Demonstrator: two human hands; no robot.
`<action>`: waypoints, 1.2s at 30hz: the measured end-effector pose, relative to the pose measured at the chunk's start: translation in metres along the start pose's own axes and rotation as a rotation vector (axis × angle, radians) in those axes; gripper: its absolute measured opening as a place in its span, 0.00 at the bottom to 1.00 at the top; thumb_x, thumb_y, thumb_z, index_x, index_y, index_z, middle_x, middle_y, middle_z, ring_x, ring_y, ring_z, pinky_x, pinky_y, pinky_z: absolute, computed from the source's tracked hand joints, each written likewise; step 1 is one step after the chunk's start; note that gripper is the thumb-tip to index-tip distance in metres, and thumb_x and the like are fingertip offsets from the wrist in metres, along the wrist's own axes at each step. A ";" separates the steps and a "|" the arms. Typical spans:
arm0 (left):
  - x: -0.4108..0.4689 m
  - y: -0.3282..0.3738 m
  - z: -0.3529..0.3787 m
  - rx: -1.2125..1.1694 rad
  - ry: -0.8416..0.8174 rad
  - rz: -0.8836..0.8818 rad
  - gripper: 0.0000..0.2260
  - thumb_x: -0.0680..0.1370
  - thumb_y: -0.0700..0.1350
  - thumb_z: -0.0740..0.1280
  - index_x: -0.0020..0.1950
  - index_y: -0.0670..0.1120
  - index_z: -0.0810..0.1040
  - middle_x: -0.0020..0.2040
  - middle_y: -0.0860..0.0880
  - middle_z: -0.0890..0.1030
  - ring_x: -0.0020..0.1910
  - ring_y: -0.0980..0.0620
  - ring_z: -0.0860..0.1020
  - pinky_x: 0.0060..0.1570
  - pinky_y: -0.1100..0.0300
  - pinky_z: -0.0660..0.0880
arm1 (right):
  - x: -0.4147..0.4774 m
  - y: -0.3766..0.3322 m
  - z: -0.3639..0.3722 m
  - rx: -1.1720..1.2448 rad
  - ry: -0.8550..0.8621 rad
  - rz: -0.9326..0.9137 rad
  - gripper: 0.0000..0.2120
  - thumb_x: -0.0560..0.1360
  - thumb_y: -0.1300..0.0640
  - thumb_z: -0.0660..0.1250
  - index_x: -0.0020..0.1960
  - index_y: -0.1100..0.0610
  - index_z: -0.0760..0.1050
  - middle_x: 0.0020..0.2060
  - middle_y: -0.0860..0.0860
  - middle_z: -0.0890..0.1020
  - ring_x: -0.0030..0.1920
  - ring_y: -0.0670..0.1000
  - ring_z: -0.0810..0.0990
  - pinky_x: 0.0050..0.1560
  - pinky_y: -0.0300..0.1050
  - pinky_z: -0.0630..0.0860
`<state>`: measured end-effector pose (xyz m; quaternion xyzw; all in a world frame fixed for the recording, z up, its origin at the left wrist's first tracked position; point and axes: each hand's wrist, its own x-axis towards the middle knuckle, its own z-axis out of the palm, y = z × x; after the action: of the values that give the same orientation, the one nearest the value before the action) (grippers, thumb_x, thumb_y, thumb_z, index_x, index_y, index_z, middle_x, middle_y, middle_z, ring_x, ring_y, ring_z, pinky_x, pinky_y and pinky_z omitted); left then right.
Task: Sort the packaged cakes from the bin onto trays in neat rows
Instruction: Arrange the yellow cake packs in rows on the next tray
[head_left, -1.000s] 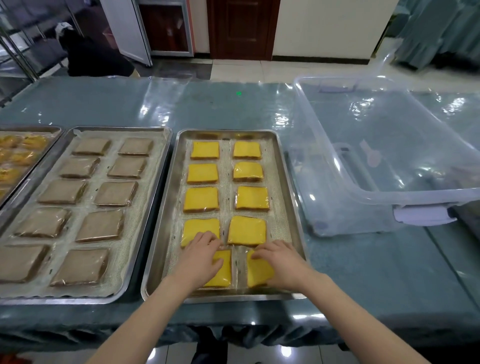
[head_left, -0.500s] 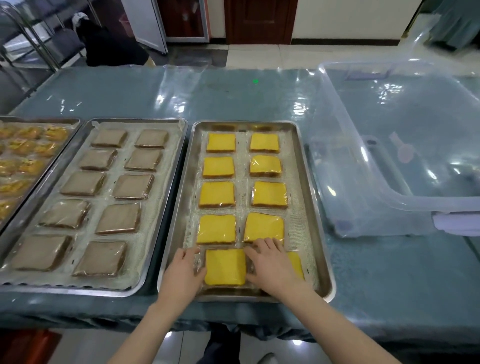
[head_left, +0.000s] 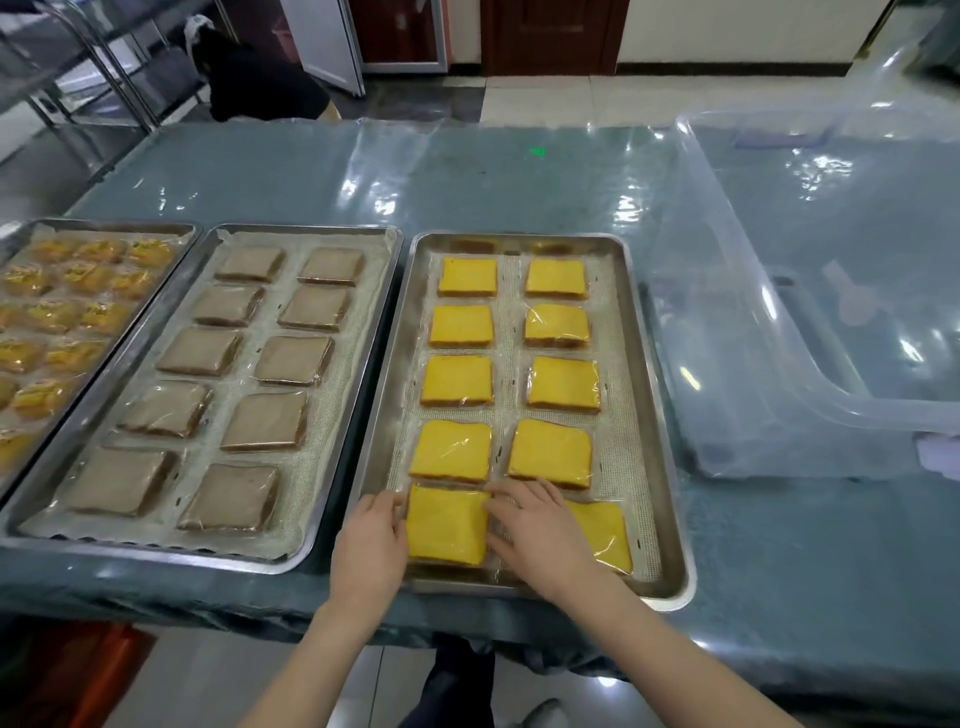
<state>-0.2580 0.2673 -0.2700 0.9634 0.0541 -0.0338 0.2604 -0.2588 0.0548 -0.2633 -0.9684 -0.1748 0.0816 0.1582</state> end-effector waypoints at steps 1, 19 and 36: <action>0.000 0.000 0.000 0.039 -0.026 -0.011 0.11 0.77 0.36 0.65 0.58 0.43 0.79 0.50 0.46 0.78 0.44 0.49 0.78 0.43 0.57 0.75 | -0.002 -0.001 0.000 -0.022 0.021 0.029 0.18 0.76 0.47 0.65 0.64 0.50 0.76 0.66 0.50 0.74 0.67 0.53 0.70 0.74 0.52 0.55; 0.051 0.017 0.000 -0.137 -0.092 0.005 0.16 0.76 0.37 0.64 0.65 0.40 0.74 0.56 0.44 0.77 0.54 0.47 0.76 0.50 0.61 0.70 | 0.039 -0.019 -0.003 0.334 -0.077 0.304 0.30 0.77 0.47 0.64 0.75 0.57 0.61 0.76 0.52 0.61 0.74 0.54 0.61 0.74 0.47 0.59; 0.052 0.041 0.002 -0.082 0.065 0.210 0.16 0.77 0.39 0.66 0.65 0.45 0.76 0.62 0.50 0.75 0.61 0.52 0.72 0.64 0.55 0.72 | 0.017 0.036 -0.018 0.257 0.303 0.644 0.24 0.76 0.51 0.67 0.70 0.53 0.69 0.68 0.52 0.69 0.68 0.53 0.67 0.69 0.49 0.68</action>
<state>-0.2015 0.2356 -0.2567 0.9529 -0.0371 0.0272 0.2997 -0.2277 0.0238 -0.2603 -0.9470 0.1759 0.0044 0.2687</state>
